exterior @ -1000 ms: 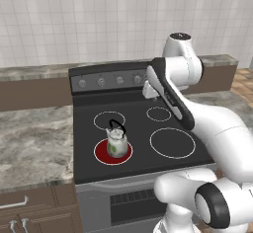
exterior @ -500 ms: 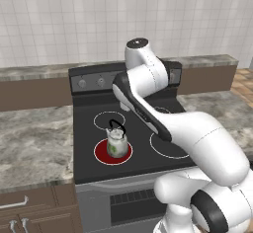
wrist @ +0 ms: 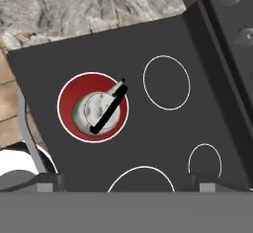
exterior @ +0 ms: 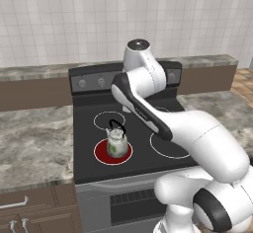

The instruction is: Lower the heat of the kettle.

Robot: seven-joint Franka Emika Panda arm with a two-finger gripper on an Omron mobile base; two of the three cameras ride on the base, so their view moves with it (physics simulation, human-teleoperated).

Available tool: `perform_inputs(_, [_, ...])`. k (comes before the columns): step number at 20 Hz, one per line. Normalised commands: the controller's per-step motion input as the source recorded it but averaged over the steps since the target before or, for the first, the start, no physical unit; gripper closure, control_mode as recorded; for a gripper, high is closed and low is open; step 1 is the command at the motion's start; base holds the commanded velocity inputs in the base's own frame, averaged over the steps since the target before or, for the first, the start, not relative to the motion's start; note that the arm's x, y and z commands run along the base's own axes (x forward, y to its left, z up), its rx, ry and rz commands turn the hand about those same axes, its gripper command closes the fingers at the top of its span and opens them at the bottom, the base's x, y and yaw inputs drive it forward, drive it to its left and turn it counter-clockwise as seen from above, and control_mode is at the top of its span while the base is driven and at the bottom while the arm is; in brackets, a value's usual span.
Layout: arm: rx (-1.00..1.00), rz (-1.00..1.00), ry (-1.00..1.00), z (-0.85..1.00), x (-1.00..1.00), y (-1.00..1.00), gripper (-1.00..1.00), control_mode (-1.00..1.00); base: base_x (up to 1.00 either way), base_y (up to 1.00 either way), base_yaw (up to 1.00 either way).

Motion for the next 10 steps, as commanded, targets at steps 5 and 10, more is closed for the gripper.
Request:
perform_inputs(5, [0.04, 0.01, 0.0, 0.0, 0.43, 0.39, -1.0, -1.0, 0.0, 0.0, 0.0])
perform_inputs(10, [0.03, -0.01, 0.01, 0.0, 0.42, 0.4, -1.0, -1.0, 0.0, 0.0, 0.0])
